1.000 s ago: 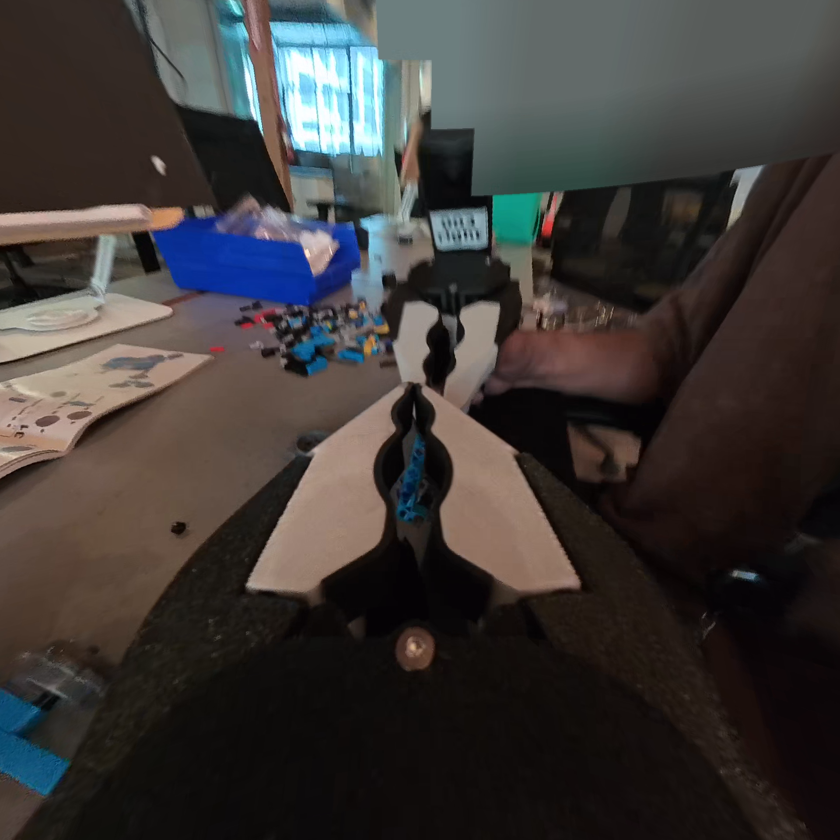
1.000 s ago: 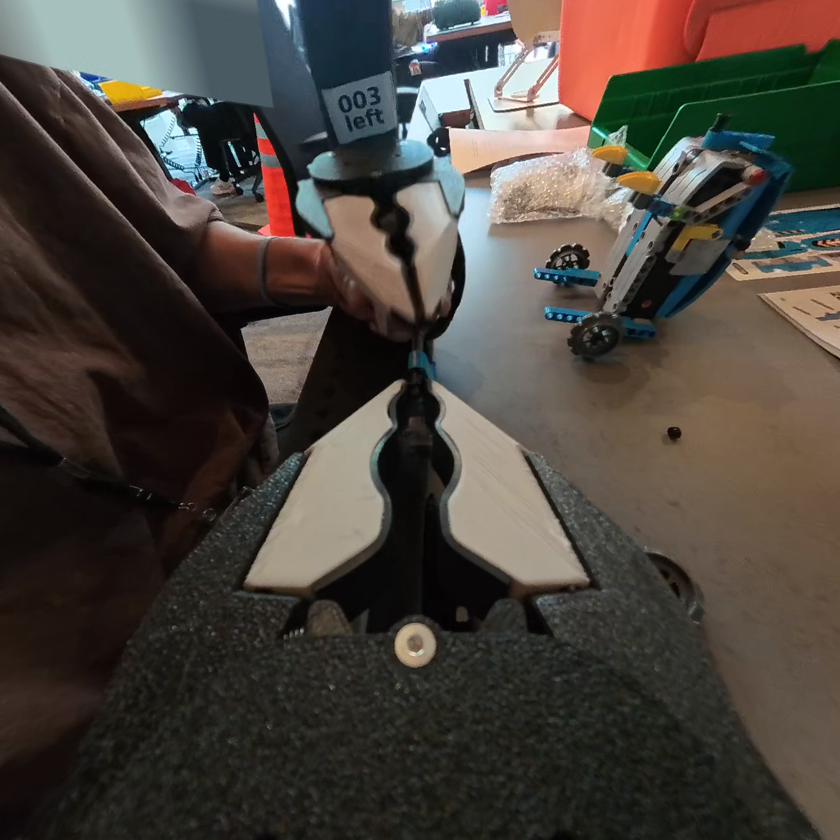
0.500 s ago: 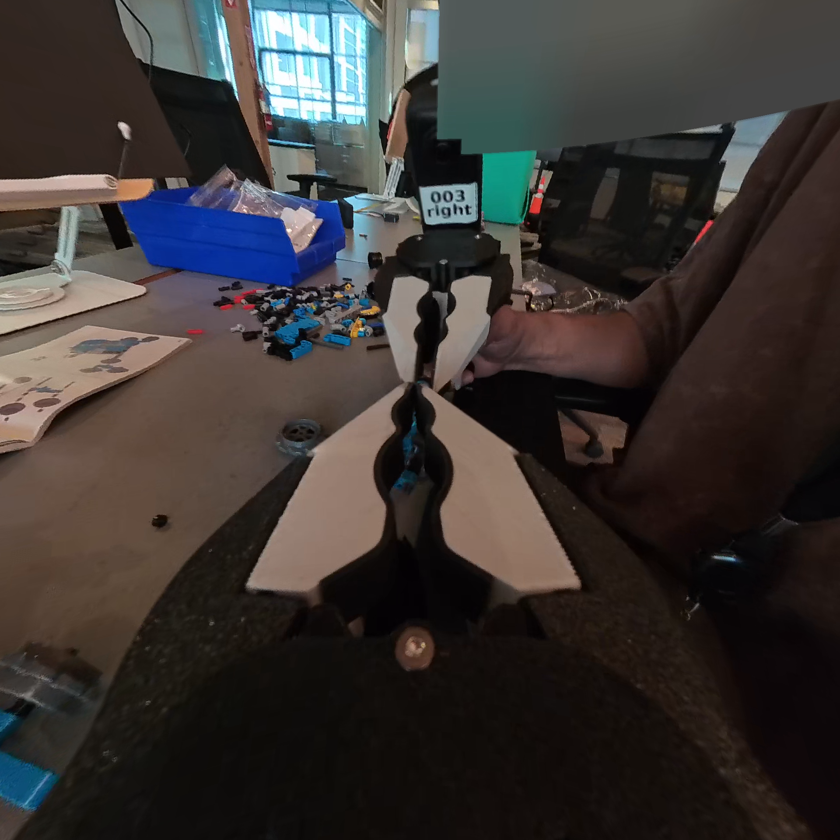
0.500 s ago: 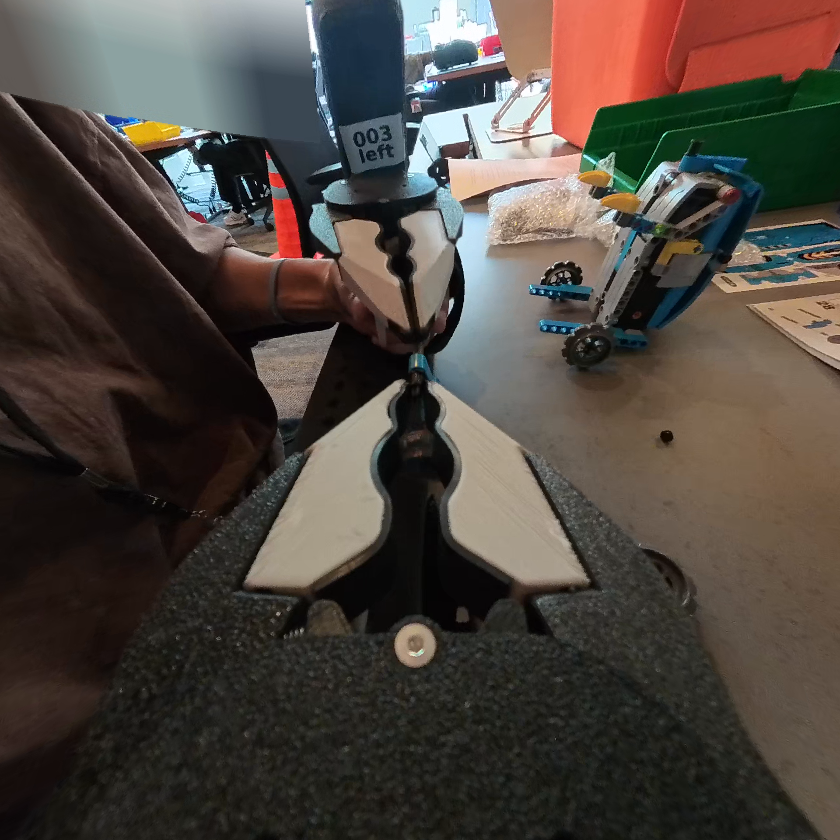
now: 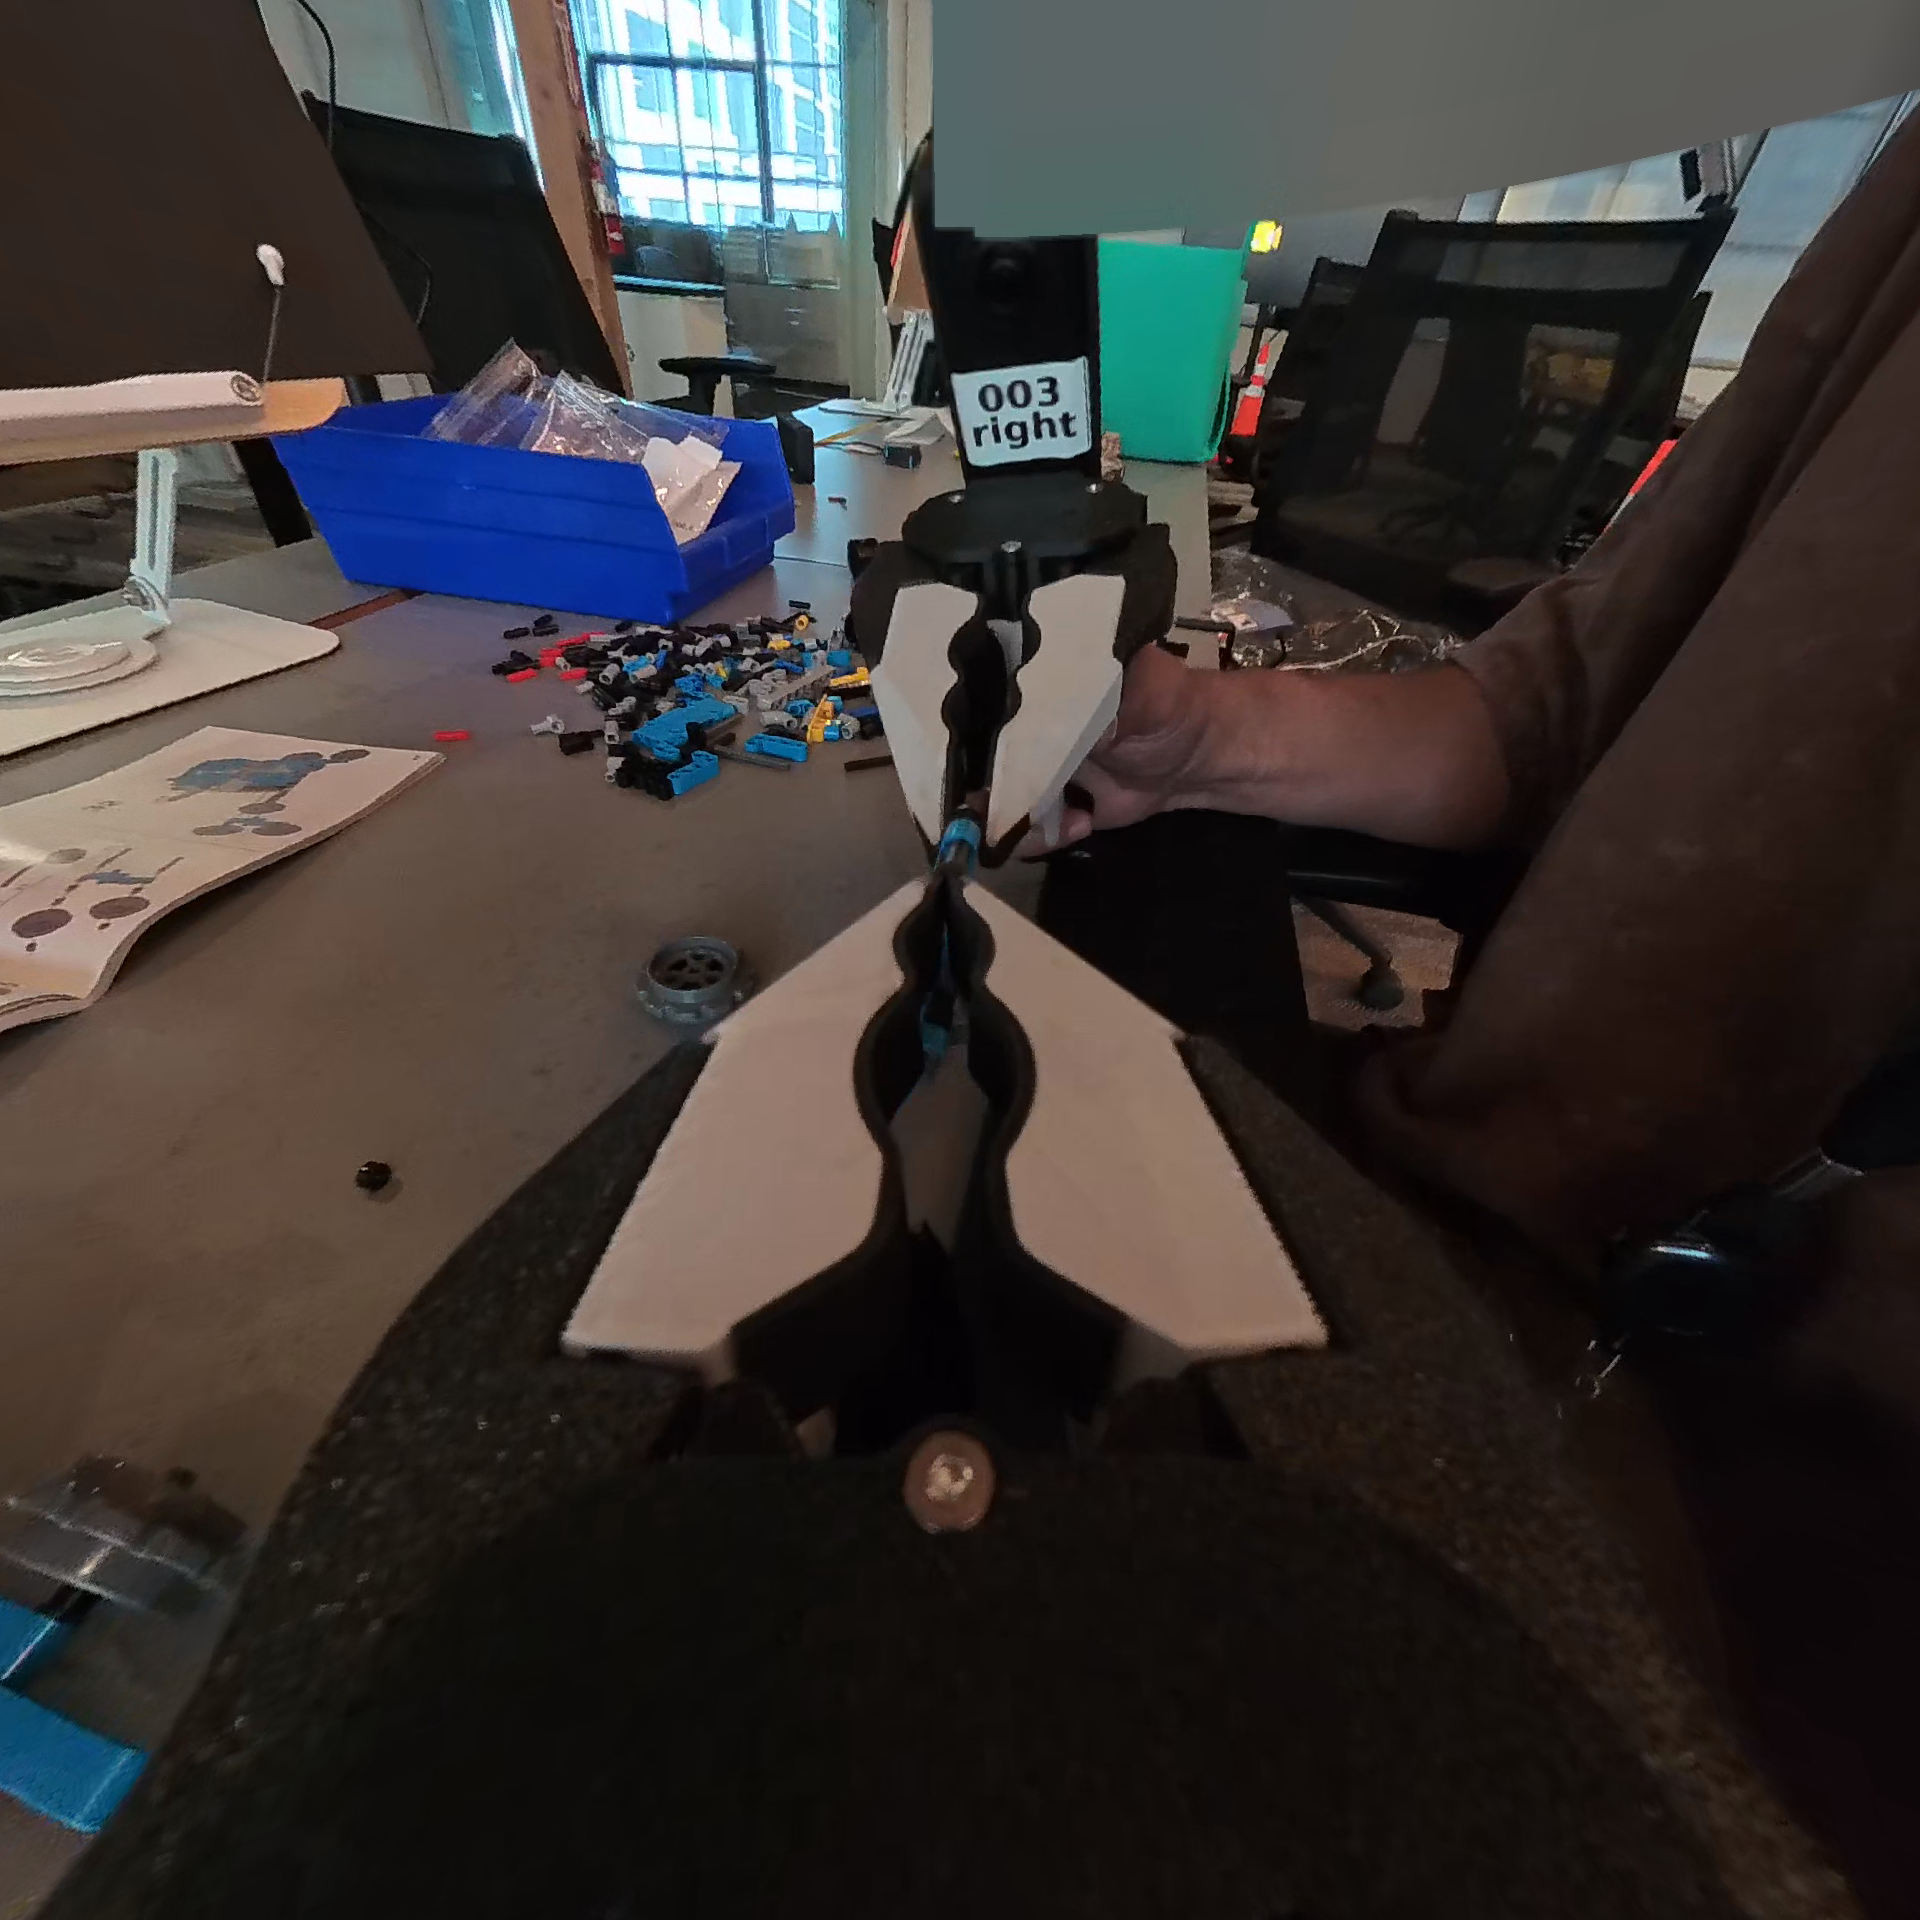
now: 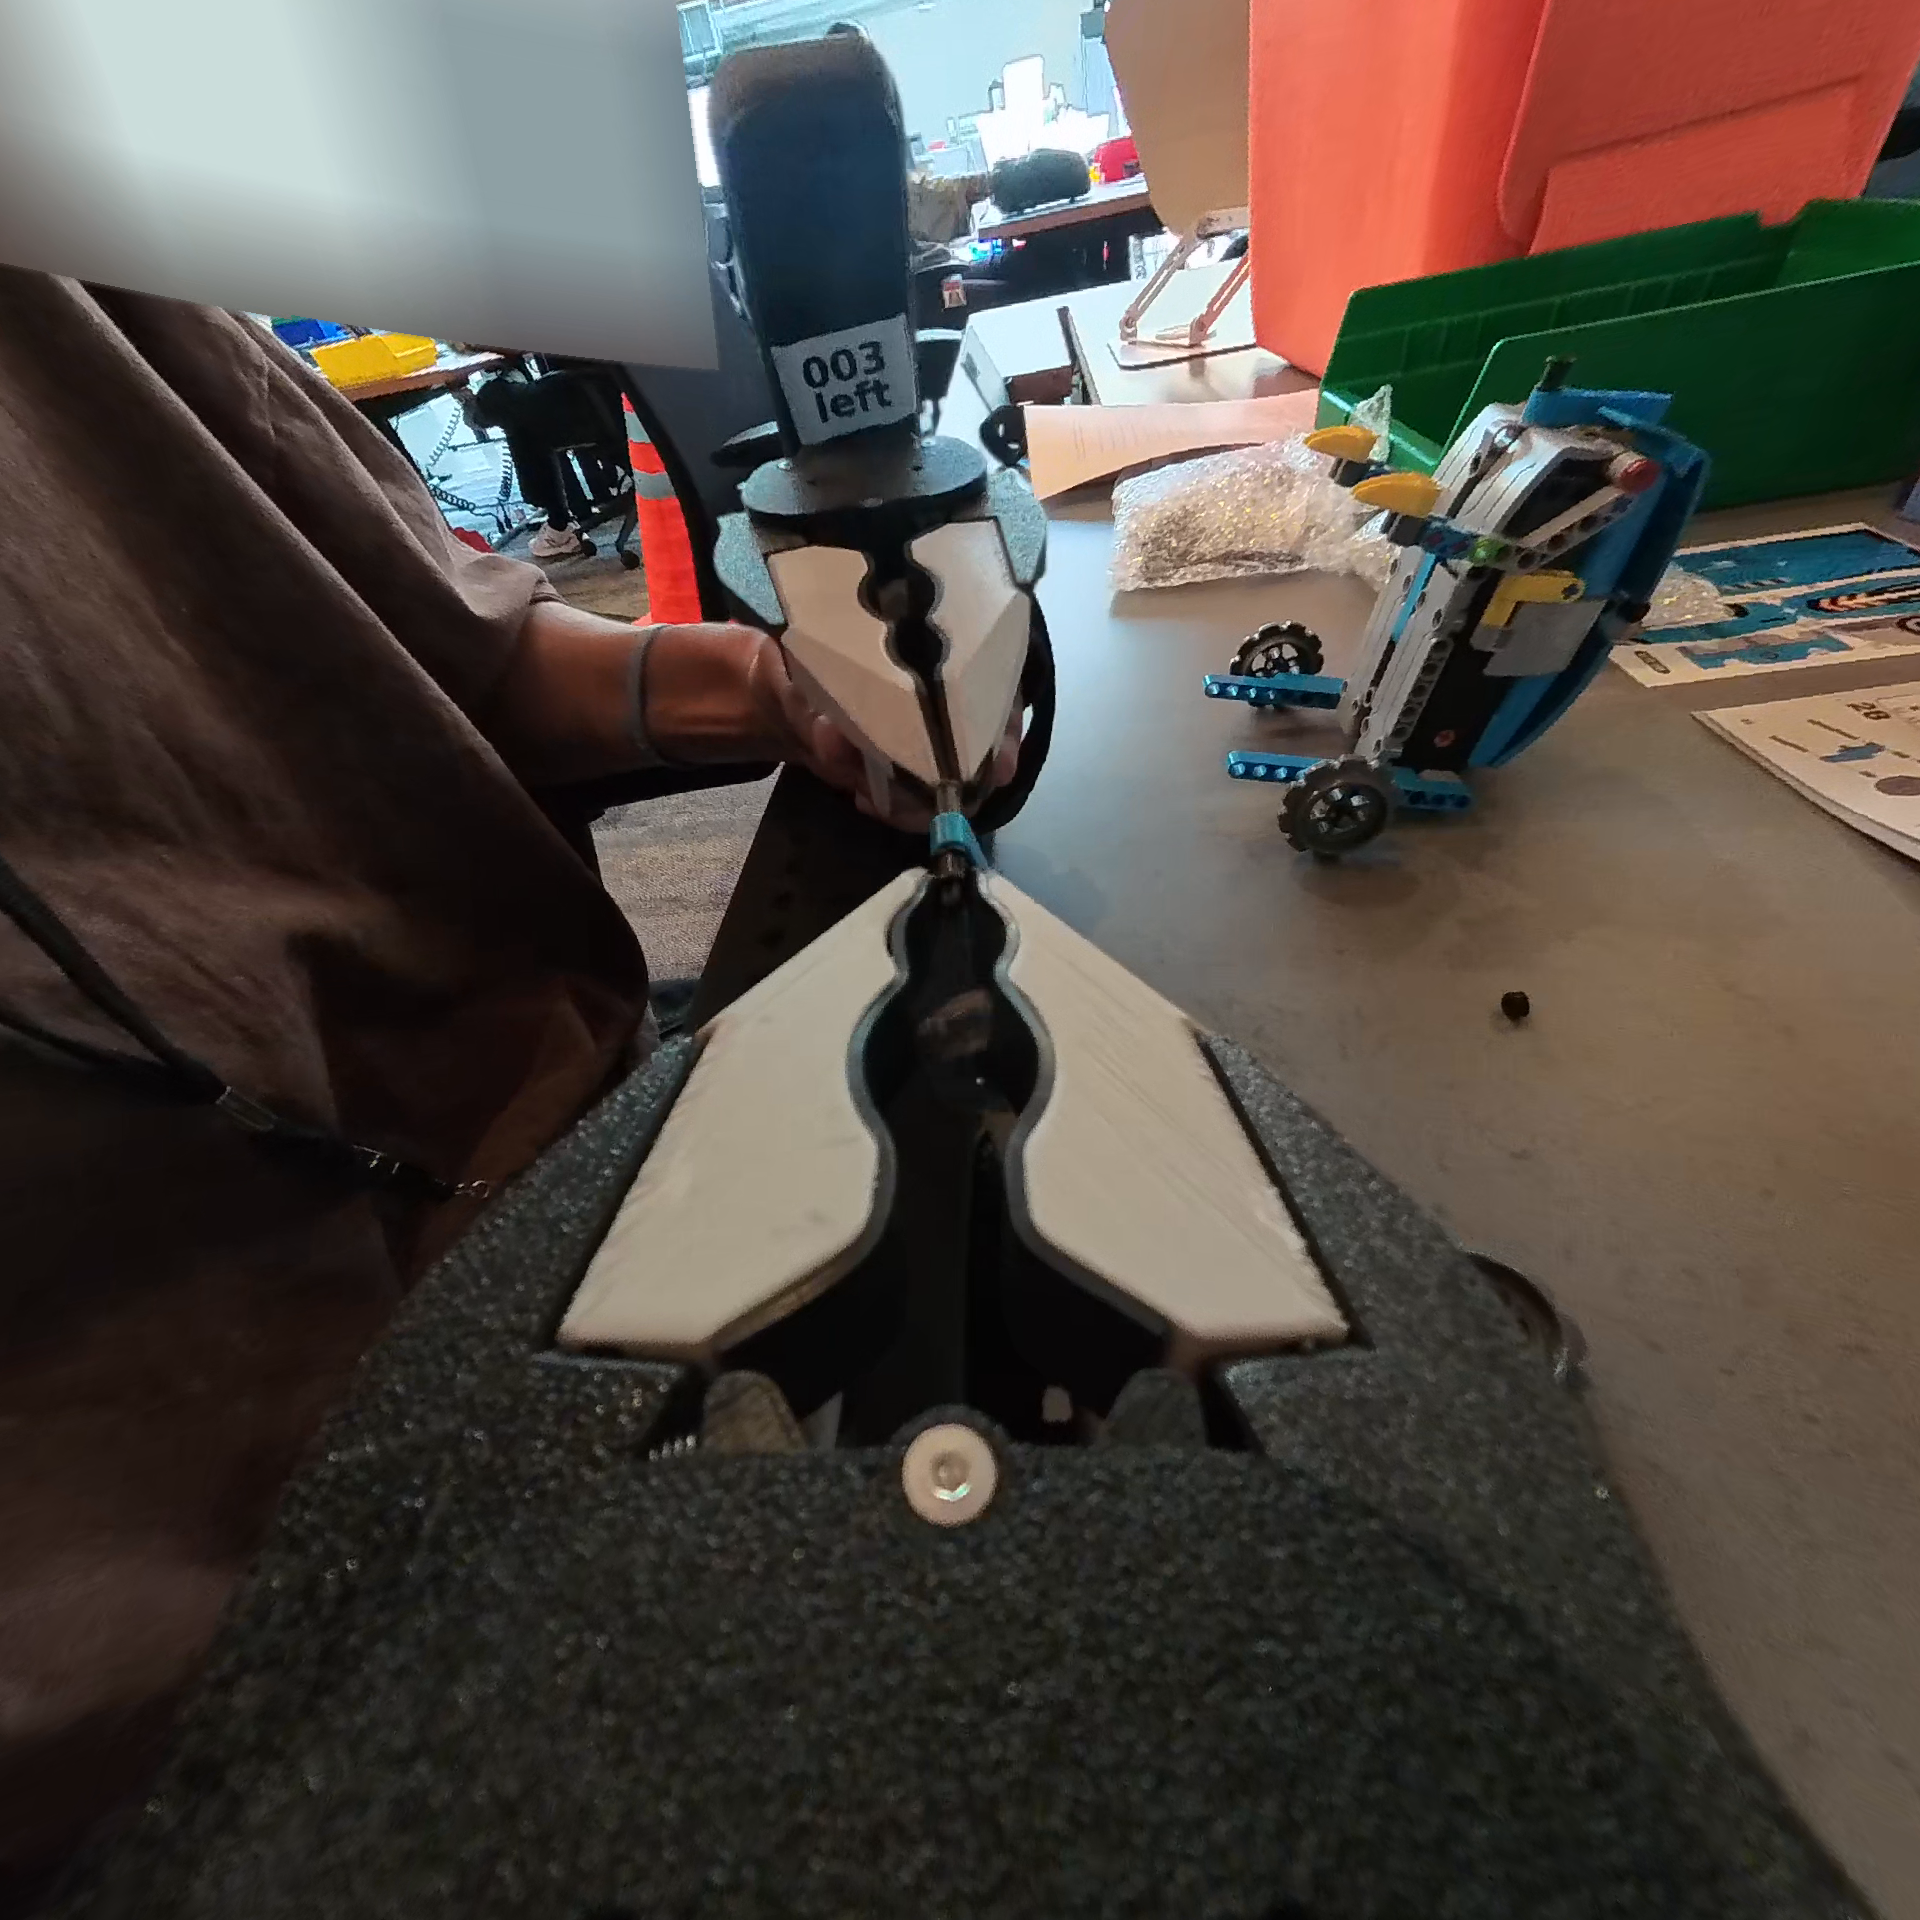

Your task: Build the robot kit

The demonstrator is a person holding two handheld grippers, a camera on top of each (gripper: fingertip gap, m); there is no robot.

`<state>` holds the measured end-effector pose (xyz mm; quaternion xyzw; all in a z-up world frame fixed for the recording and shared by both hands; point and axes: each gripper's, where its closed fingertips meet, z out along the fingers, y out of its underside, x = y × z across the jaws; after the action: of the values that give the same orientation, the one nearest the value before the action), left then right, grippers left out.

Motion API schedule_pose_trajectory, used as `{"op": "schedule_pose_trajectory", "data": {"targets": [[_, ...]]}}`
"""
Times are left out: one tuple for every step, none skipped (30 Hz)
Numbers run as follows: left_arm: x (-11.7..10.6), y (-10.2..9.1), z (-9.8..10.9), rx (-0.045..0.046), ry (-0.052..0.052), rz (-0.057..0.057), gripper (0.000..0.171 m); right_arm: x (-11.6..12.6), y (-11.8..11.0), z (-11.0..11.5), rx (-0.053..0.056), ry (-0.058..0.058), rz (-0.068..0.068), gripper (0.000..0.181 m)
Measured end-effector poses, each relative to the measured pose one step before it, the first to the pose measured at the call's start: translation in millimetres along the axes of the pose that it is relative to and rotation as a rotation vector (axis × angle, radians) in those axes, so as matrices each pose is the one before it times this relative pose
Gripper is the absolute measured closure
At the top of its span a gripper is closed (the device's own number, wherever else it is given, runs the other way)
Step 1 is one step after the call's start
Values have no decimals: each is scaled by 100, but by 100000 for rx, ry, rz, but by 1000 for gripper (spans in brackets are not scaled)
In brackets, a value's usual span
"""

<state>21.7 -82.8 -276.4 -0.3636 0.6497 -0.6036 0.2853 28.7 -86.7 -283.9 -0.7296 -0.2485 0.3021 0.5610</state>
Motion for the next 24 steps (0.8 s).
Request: {"op": "schedule_pose_trajectory", "data": {"targets": [[6,62,45,-639,-190,189,171,-15,101,-26,-465,-182,141,175],[-54,-14,11,-119,-580,112,171,-8,191,38,-1024,-126,37,175],[-21,15,9,-182,-323,136,171,-47,275,111,-1630,-240,24,176],[5,64,28,-442,26,-83,171,-45,264,89,-1556,-147,-415,175],[-39,96,40,-631,-192,-136,171,7,145,45,-741,138,-74,175],[-49,145,60,-1017,-316,-6,171,62,36,-31,-32,261,198,175],[42,222,85,-1480,88,151,171,109,-137,-159,1117,248,571,176],[91,224,137,-1539,104,647,171,35,-161,-198,1283,-462,911,175],[58,161,123,-1145,-101,609,171,54,76,-98,-129,27,388,175],[32,64,42,-413,302,-192,171,20,340,20,-1620,297,-435,175],[23,-28,-22,219,475,-402,171,-33,199,72,-753,41,-163,176],[0,4,-6,51,69,-100,171,-20,149,78,-648,-237,140,175],[21,101,42,-741,-230,397,171,64,296,126,-1711,296,-6,175],[74,128,53,-865,-311,848,171,127,237,75,-1318,629,-199,175],[33,84,32,-605,-267,516,171,18,98,11,-363,-288,434,175],[-10,91,31,-620,-123,-121,171,33,-38,-53,422,-100,345,175],[-27,88,45,-550,27,-186,171,60,42,-13,-159,365,19,175],[11,43,34,-322,36,61,171,10,205,79,-1146,233,-278,175],[19,20,18,-95,3,195,171,-6,207,101,-1162,110,-182,175],[32,6,12,-63,111,119,171,-8,137,105,-883,9,-128,175],[27,35,35,-180,243,0,171,14,167,114,-1021,48,-114,175],[33,37,39,-288,260,-13,171,-1,225,165,-1457,89,-283,175],[44,54,54,-437,110,308,171,-16,214,181,-1487,140,-492,175],[53,57,69,-475,-72,680,171,-17,201,156,-1362,35,-384,175]]}}
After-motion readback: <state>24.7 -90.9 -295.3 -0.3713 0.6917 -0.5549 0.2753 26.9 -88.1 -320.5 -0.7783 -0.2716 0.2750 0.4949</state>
